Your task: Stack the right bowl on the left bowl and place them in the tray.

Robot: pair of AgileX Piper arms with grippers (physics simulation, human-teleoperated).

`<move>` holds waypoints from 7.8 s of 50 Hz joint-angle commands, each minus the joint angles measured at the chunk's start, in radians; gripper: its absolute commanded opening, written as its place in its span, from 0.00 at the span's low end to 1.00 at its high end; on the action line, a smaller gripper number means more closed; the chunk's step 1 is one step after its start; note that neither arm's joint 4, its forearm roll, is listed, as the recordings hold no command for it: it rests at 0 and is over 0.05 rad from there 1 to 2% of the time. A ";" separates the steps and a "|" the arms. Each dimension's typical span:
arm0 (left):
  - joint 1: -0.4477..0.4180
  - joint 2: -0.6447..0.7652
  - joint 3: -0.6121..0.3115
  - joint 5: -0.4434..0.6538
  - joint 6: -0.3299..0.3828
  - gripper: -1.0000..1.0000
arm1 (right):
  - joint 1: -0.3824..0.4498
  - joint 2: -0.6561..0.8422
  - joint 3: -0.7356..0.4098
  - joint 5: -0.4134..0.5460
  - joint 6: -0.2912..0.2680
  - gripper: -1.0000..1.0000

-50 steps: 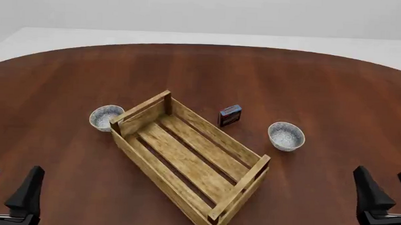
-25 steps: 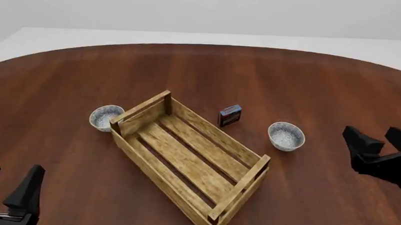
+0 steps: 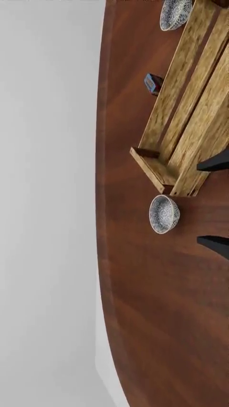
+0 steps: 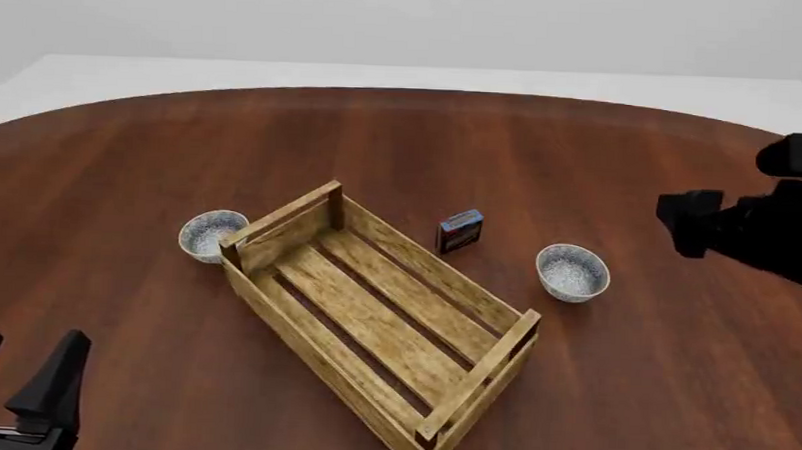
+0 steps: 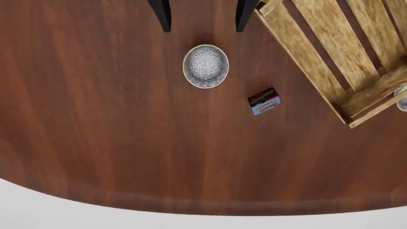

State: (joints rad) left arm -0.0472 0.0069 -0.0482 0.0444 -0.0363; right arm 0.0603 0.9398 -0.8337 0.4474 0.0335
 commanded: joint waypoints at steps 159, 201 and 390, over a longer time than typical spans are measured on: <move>-0.011 -0.006 0.011 -0.011 -0.036 1.00 | -0.097 0.962 -0.199 -0.275 0.043 0.00; -0.010 -0.006 0.001 -0.006 -0.037 1.00 | -0.040 0.609 -0.165 -0.155 0.065 0.00; -0.804 1.359 -0.761 -0.399 -0.026 1.00 | 0.435 0.104 0.145 -0.437 0.189 0.00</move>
State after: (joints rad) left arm -0.8439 1.3204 -0.7856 -0.3490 -0.0511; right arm 0.4932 1.0448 -0.6850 0.0126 0.2180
